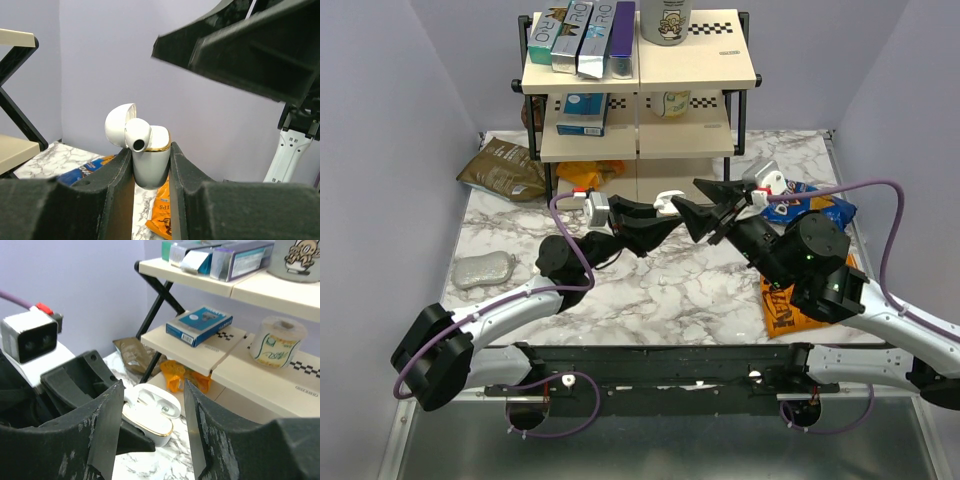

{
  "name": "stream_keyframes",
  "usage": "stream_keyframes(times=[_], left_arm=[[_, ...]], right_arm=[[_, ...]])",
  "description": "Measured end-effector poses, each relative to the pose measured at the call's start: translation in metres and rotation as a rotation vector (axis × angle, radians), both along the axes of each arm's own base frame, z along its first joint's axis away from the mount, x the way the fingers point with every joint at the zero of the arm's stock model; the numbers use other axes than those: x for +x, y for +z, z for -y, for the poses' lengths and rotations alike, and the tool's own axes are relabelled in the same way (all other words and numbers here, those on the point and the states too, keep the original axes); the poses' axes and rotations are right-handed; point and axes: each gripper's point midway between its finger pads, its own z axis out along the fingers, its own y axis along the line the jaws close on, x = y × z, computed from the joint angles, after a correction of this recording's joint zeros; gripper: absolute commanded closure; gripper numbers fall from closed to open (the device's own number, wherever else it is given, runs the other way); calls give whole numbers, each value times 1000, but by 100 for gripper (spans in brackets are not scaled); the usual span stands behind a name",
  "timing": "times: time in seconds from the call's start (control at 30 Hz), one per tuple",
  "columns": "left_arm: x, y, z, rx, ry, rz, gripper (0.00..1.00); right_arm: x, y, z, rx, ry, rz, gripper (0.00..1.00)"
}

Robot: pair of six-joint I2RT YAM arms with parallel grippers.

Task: Insert the wireless bluetooth earbuds into the charging case
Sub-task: Place the earbud in the charging case.

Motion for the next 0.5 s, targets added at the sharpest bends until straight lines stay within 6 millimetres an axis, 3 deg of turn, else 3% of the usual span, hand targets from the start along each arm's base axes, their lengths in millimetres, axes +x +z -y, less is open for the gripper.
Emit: stream_keyframes(times=[0.17,0.27,0.3,0.4,0.5], left_arm=[[0,-2,0,6,5,5,100],[1,-3,-1,20,19,16,100],[1,-4,-2,29,27,18,100],[1,-5,-3,58,56,41,100],[1,-7,-4,88,91,69,100]], right_arm=[[-1,16,3,-20,-1,-8,47],[2,25,-3,-58,-3,-24,66],[3,27,-4,-73,-4,-32,82],[5,23,-11,-119,0,-70,96],[6,12,-18,-168,11,-114,99]])
